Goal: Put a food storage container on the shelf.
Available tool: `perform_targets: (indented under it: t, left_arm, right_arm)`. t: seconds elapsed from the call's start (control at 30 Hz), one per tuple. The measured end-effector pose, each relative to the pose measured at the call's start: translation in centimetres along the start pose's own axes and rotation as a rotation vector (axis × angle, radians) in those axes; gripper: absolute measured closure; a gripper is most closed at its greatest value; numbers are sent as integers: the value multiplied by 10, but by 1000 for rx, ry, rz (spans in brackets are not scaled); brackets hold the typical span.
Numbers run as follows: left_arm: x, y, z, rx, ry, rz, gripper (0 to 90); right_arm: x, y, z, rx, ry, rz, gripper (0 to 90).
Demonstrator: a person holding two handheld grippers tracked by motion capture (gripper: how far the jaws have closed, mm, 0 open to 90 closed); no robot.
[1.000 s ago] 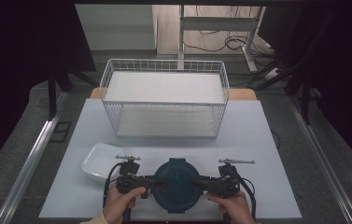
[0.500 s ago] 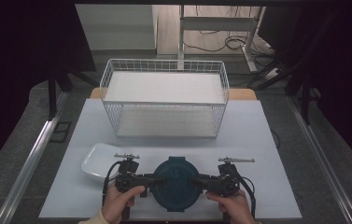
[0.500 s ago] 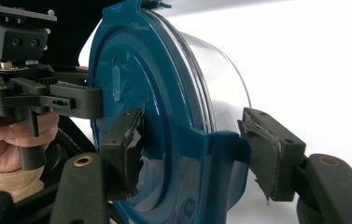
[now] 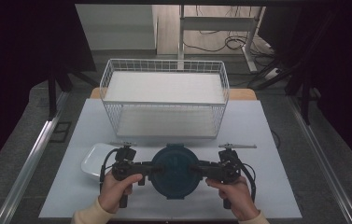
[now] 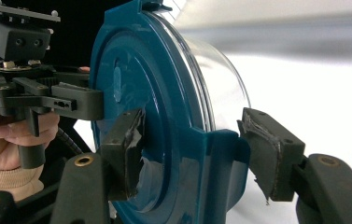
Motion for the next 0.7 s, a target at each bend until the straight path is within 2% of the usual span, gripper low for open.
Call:
perform_targets:
  t: [0.07,0.1,0.3,0.4,0.43,0.7]
  left_arm:
    - [-2,-3,-5,-8,6,1,366]
    - [-5,-8,-12,-18,18,-1,365]
    - [-14,-24,-36,-37,50,-9,365]
    - [-16,-27,-42,-43,50,-8,365]
    - [-18,-32,-49,-51,55,-5,365]
    - [-22,-44,-70,-80,56,4,364]
  right_arm:
    - [2,-1,-4,-4,-6,0,405]
    - [8,-3,-14,-10,-22,1,405]
    - [21,-9,-40,-24,-53,-1,405]
    - [25,-10,-48,-30,-62,0,406]
    - [30,-12,-57,-36,-75,2,407]
    - [41,-16,-84,-45,-99,3,411]
Point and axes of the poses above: each handheld gripper's, and its own axes: y roughly forward along the jaws, z roughly out of its underside, x roughly to its left, the point moved 2 cm from there along y, roughly forward along the jaws
